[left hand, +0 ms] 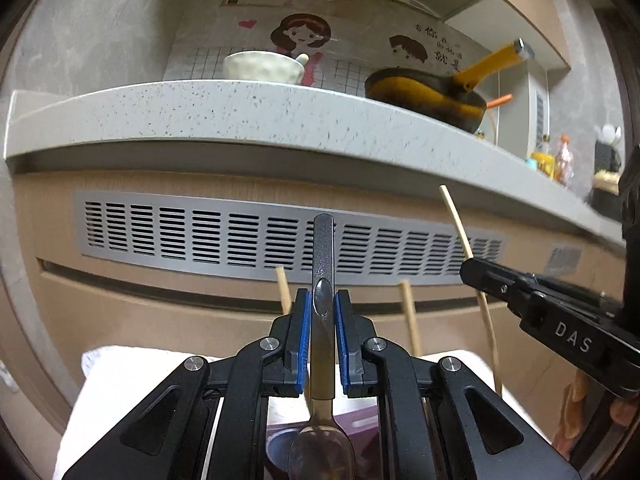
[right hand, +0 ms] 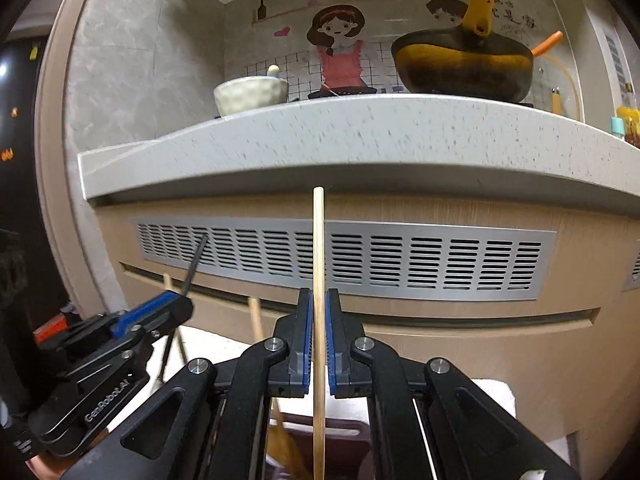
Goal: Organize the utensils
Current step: 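Lift the metal spoon and chopstick upright over the purple caddy, then open both tools to drop the metal spoon and chopstick into the caddy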
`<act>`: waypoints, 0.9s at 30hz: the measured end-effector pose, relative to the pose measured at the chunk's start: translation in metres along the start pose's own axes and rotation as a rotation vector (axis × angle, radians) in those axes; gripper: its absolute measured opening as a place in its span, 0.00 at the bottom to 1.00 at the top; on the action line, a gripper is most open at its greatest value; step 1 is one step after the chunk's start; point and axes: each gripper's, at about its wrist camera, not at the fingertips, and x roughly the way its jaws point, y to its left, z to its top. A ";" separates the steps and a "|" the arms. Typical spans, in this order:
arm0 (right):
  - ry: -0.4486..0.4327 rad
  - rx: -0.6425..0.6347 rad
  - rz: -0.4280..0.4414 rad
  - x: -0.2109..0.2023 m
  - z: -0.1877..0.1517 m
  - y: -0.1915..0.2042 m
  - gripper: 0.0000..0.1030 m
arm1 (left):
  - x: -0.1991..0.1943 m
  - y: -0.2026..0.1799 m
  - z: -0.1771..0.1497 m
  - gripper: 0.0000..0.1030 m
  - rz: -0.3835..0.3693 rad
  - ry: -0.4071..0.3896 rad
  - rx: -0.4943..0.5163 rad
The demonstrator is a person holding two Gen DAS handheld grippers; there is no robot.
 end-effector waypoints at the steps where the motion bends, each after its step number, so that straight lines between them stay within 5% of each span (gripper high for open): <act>1: -0.002 -0.006 -0.006 0.005 -0.004 0.000 0.06 | 0.001 -0.001 -0.003 0.12 0.001 0.000 0.006; 9: 0.025 -0.023 -0.033 0.026 -0.037 -0.004 0.05 | -0.004 -0.006 -0.030 0.12 0.025 0.007 0.037; 22: 0.151 -0.050 -0.016 -0.001 -0.076 -0.001 0.06 | -0.031 -0.008 -0.045 0.14 0.014 0.091 0.026; 27: 0.178 -0.044 -0.021 -0.018 -0.075 -0.003 0.21 | -0.041 -0.002 -0.034 0.16 -0.020 0.135 -0.026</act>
